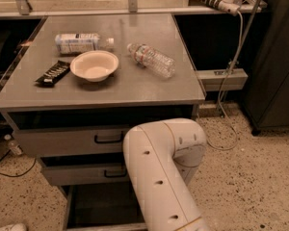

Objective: Open bottom drawer

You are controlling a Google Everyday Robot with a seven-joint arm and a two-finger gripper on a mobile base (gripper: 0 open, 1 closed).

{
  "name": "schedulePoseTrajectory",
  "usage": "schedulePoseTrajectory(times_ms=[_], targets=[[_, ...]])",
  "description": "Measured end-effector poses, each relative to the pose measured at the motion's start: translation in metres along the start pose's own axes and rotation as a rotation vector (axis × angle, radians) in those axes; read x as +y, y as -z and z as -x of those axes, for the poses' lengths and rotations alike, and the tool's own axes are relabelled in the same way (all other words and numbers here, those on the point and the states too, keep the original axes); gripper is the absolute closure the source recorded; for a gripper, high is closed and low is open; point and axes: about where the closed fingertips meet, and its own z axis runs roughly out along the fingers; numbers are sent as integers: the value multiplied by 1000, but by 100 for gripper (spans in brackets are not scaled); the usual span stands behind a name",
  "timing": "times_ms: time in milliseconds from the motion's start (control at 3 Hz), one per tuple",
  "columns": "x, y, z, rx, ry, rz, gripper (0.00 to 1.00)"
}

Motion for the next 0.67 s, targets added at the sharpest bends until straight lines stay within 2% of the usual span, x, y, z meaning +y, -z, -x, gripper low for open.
schedulePoseTrajectory(times_ms=[333,667], targets=[[0,2,1,0,0,0,0],[17,6,-25,21,-35,8,0]])
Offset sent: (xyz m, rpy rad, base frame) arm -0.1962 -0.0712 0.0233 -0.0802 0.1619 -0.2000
